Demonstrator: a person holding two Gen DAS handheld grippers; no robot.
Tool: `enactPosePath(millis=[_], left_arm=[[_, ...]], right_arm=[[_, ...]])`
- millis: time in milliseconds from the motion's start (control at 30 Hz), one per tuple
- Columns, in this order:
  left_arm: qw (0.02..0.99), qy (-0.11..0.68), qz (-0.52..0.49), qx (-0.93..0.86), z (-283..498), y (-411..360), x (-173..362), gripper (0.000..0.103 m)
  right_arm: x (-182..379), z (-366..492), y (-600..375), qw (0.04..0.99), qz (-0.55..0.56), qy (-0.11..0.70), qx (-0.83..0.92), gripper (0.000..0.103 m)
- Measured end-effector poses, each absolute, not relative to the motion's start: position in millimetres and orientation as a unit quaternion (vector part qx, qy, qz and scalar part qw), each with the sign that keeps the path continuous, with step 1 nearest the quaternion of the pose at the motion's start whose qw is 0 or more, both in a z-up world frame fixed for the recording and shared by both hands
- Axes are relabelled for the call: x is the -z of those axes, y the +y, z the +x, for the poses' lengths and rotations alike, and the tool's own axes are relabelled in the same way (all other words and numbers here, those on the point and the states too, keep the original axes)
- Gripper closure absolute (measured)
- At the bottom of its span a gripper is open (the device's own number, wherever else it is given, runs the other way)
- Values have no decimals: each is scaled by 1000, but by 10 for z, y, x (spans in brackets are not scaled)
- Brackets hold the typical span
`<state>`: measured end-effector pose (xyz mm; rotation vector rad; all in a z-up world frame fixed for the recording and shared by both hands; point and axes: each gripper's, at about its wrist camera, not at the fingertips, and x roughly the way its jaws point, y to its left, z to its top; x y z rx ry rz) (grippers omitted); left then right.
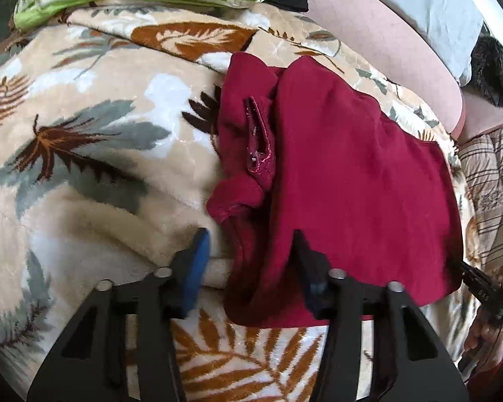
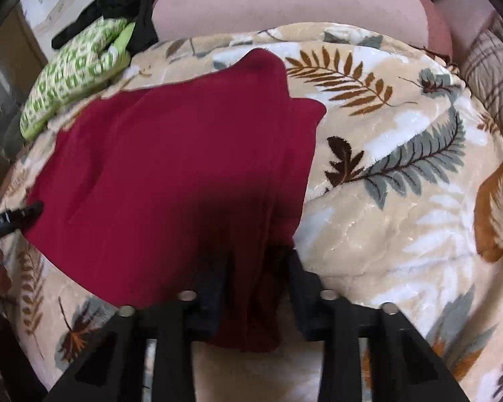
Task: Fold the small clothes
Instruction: 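Lay the folded hem down and open both grippers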
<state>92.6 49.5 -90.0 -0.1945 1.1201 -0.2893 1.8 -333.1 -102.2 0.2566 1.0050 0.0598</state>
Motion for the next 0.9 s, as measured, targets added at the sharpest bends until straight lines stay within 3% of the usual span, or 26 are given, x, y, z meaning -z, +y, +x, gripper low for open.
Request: enactPosePath(millis=[67, 100, 267, 300, 367, 400, 433, 633, 900], left_arm=[[835, 527, -92, 131, 908, 507, 884, 58], [836, 525, -90, 131, 893, 511, 885, 58], [841, 518, -99, 123, 794, 580, 891, 58], [844, 515, -91, 120, 768, 572, 869, 57], [849, 509, -77, 116, 734, 556, 844, 58], [851, 507, -73, 115, 723, 547, 842, 58], [852, 506, -71, 114, 717, 541, 842, 58], [859, 496, -58, 115, 710, 514, 843, 58], [861, 487, -74, 125, 696, 587, 810, 57]], right_arm=[[856, -35, -3374, 878, 110, 466, -26, 87], [832, -51, -3388, 878, 104, 467, -19, 99], [1007, 10, -3344, 866, 89, 492, 1, 98], [914, -1, -3316, 870, 82, 487, 8, 97], [689, -40, -3279, 878, 55, 472, 53, 83], [577, -62, -3251, 884, 43, 461, 69, 71], [483, -61, -3209, 890, 41, 449, 67, 67], [207, 417, -2473, 895, 100, 425, -95, 67], [288, 1260, -1452, 888, 76, 419, -171, 66]])
